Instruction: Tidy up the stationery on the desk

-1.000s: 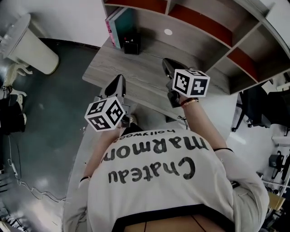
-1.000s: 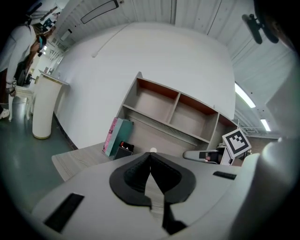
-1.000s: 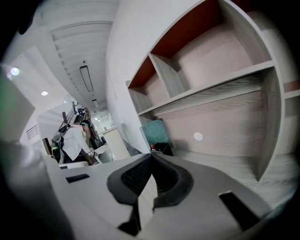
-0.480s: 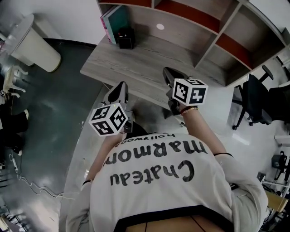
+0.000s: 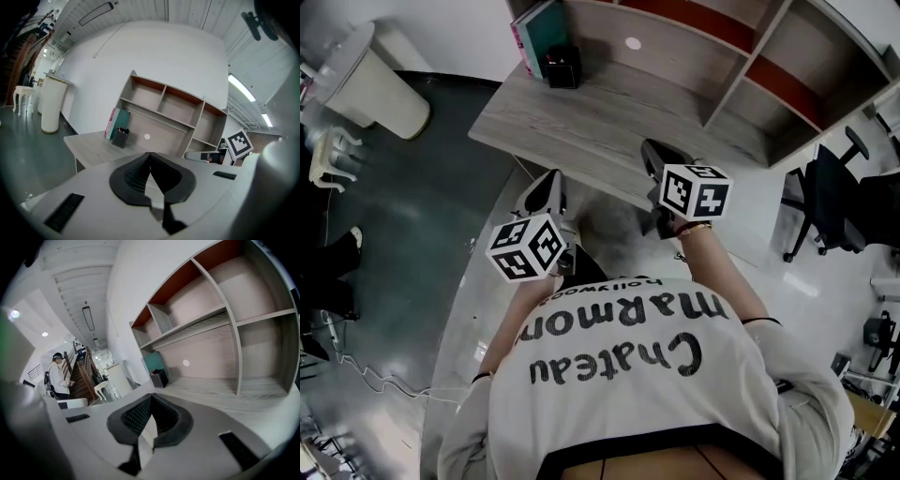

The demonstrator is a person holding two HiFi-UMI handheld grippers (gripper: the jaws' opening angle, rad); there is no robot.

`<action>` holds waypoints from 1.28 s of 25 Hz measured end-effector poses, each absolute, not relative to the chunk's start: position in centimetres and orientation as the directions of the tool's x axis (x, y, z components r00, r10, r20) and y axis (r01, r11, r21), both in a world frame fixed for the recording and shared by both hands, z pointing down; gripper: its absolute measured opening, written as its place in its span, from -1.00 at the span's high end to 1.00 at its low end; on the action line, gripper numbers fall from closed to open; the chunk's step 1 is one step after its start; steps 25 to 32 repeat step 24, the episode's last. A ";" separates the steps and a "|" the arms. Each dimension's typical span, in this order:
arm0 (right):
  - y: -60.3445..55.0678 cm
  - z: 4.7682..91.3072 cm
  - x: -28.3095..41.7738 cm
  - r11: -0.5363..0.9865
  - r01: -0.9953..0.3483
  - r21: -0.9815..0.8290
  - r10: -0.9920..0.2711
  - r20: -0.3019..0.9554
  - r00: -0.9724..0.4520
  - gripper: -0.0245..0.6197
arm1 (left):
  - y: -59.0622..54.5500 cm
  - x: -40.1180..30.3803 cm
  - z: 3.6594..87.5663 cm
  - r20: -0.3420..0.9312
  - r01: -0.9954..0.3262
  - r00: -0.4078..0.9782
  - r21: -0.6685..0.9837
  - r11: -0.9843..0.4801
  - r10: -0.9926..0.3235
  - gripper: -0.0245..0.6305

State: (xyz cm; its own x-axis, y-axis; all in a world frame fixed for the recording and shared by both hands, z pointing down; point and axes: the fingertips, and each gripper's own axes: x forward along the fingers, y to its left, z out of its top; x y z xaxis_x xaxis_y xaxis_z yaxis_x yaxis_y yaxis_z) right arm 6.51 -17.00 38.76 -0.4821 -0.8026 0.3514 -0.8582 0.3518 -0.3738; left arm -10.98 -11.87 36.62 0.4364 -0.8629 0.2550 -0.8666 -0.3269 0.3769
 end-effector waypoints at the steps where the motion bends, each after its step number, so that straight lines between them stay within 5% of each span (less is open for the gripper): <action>1: -16.7 38.9 6.4 0.355 -0.858 -0.371 -0.800 0.354 -0.484 0.89 | -11.5 -11.0 36.8 0.256 -0.867 0.435 0.379 -0.325 -0.863 0.88; 32: -12.1 40.1 5.5 0.375 -0.855 -0.358 -0.780 0.377 -0.499 0.89 | -6.0 -12.4 38.0 0.265 -0.874 0.407 0.389 -0.289 -0.874 0.88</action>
